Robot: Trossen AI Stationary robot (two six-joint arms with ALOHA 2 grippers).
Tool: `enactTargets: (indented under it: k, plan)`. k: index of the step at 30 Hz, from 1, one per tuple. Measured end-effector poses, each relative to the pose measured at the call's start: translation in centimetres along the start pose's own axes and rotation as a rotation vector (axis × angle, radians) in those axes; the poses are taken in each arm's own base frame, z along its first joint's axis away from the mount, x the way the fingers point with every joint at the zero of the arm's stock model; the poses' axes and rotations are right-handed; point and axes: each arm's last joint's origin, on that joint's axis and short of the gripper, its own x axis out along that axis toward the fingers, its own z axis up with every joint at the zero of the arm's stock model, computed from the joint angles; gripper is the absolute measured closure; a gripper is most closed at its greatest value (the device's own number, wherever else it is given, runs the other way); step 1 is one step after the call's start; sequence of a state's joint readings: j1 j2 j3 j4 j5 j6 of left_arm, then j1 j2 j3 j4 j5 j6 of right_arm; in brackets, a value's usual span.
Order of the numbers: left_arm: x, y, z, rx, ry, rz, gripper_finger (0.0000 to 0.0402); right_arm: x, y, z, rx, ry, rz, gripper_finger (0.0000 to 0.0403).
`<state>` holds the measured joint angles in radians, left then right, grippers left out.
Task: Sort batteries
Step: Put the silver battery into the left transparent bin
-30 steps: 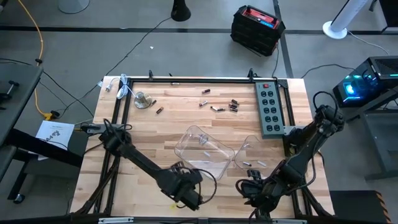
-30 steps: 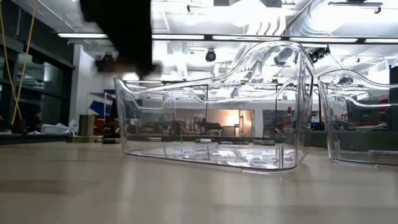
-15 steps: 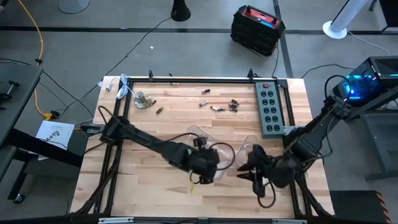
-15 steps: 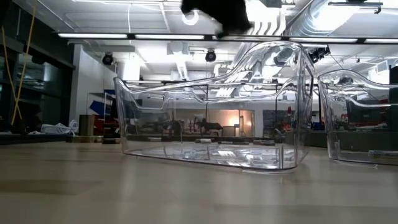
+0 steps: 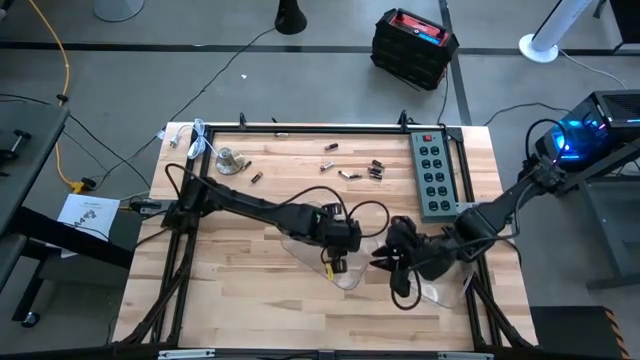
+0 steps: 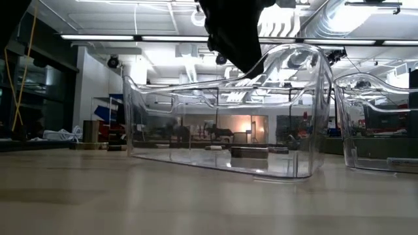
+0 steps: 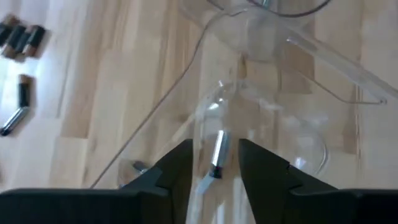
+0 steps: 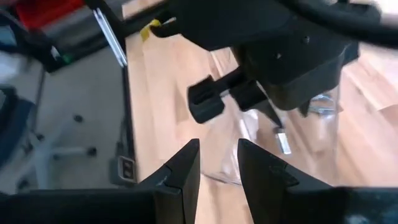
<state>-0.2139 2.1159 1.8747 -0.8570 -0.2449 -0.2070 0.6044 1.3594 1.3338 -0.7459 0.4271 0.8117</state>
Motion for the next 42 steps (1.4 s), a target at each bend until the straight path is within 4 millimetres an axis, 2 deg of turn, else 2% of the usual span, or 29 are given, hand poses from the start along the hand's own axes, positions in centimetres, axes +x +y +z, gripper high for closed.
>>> enactTargets:
  k: [4,7,10,13,16,18,22,28,31,33,36,42]
  plan:
    - [1.8,0.8,-1.9,-0.043,0.067,-0.008,0.0256,0.3,-1.4,0.6,-0.102,0.068,-0.015,0.0302]
    - [1.2,1.8,-3.7,-0.133,0.070,-0.004,0.0249,-0.3,-2.9,1.5,-0.185,0.094,-0.009,0.0302]
    - [-1.9,3.2,-5.4,-0.254,-0.032,-0.013,0.0246,-1.6,-4.6,2.8,-0.262,0.054,-0.014,0.0302]
    - [-5.8,5.4,-7.1,-0.413,-0.246,-0.006,0.0245,-3.3,-6.7,4.3,-0.309,-0.017,-0.044,0.0302]
    - [-8.5,9.0,-9.1,-0.569,-0.476,0.030,0.0245,-5.0,-9.2,5.6,-0.293,-0.078,-0.080,0.0302]
    - [-8.8,11.8,-10.5,-0.651,-0.547,0.025,0.0245,-5.6,-10.9,6.3,-0.270,-0.108,-0.104,0.0302]
    - [-7.9,17.5,-12.0,-0.714,-0.538,-0.018,0.0245,-4.5,-14.1,7.9,-0.212,-0.171,-0.090,0.0302]
    - [-5.4,24.2,-12.0,-0.569,-0.470,0.000,0.0245,1.7,-20.5,10.2,0.043,-0.212,-0.043,0.0302]
    - [-3.2,27.2,-11.9,-0.499,-0.345,0.006,0.0245,4.3,-23.1,11.0,0.161,-0.196,0.006,0.0302]
    - [-1.2,28.2,-11.6,-0.437,-0.225,-0.008,0.0245,5.2,-24.0,11.7,0.221,-0.223,0.084,0.0302]
    - [1.1,29.2,-10.5,-0.370,-0.120,-0.035,0.0245,5.2,-24.2,12.6,0.253,-0.295,0.144,0.0302]
    - [4.5,30.4,-8.8,-0.394,-0.053,-0.009,0.0245,2.3,-23.3,13.1,0.269,-0.413,0.092,0.0302]
